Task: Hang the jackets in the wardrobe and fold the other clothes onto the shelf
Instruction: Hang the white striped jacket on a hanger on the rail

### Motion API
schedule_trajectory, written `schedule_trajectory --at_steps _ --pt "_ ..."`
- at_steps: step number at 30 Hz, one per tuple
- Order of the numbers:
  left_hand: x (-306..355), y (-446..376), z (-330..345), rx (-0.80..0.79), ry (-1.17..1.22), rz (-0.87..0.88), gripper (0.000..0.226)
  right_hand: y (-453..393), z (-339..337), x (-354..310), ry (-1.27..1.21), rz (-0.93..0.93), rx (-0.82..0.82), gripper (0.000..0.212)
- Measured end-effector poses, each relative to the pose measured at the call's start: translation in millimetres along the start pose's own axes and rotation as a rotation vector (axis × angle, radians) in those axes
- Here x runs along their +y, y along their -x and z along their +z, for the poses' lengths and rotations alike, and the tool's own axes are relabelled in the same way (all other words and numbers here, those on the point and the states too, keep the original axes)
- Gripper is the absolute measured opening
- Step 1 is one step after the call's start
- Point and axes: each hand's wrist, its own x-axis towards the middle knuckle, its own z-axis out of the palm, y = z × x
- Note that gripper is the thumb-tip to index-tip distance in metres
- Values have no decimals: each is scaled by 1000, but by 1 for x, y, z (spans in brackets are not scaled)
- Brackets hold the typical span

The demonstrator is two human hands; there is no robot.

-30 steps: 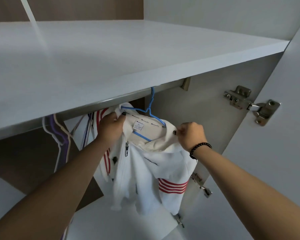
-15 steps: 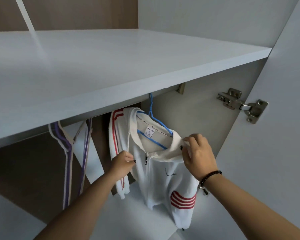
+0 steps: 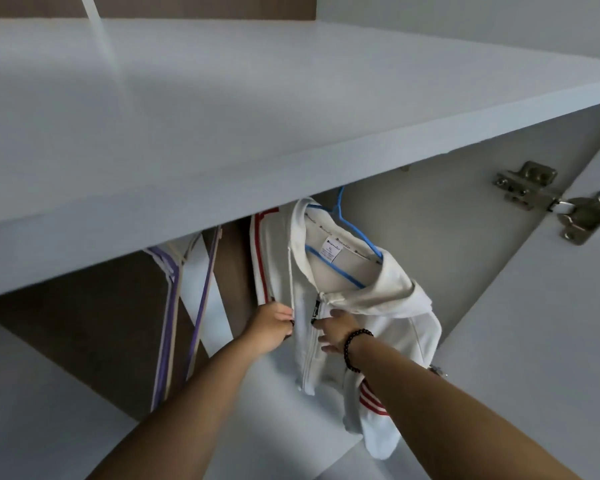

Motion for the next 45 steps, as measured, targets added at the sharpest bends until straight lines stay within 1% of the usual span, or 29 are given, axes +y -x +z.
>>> schedule_trajectory --at_steps 2,3,6,8,9,11,13,16,19,21,22,24,26,27,29,31,32,35,38,40,43,45 --pt "1 12 -4 -3 -9 23 36 -11 0 -3 -209 43 -2 21" --pt "1 18 -6 -8 -12 32 35 -16 3 -5 -286 53 -16 15" --pt "-2 36 -15 -27 -37 67 29 -26 18 -10 -409 80 -40 23" --pt "-7 44 -22 -27 -55 81 23 -29 30 -16 -478 114 -52 18" --pt "-10 46 -26 -19 -43 74 23 -30 35 -19 -516 120 -61 19" --pt "-15 51 -33 -6 -11 55 25 -33 44 -23 -586 120 -65 30" --pt "-20 56 -38 1 20 40 26 -35 52 -27 -631 107 -62 35" --pt "-27 65 -42 28 40 5 26 -39 60 -28 -726 103 -33 32" --pt "-34 74 -46 22 -15 -36 23 -48 58 -25 -853 87 13 33" --pt "-38 82 -52 35 -49 -52 25 -53 56 -23 -868 53 28 27" --pt "-40 86 -56 47 -50 -64 27 -53 56 -21 -878 41 17 20" --pt "-45 93 -61 64 -36 -80 29 -50 55 -18 -909 54 -37 17" --pt "-50 100 -63 64 -4 -84 29 -39 52 -15 -892 78 -112 15" --pt "-50 102 -63 71 -9 -74 27 -33 49 -13 -865 95 -144 22" --pt "-54 101 -58 88 -110 -25 21 -18 41 -8 -793 125 -201 31" --pt "-61 97 -52 70 -242 40 19 0 31 -3 -777 158 -230 30" --pt "-67 93 -48 68 -269 61 19 10 25 -2 -775 163 -238 28" --pt "-81 81 -29 80 -226 119 22 48 10 -2 -717 146 -270 26" --pt "-67 75 4 71 -221 112 33 86 -1 -1 -577 122 -292 27" --pt "-52 74 24 87 -241 160 38 105 -8 -3 -530 109 -288 28" --pt "-32 77 47 133 -259 276 31 123 -17 -6 -424 107 -285 30" --pt "-22 81 54 191 -303 305 25 130 -21 -7 -365 113 -274 30"
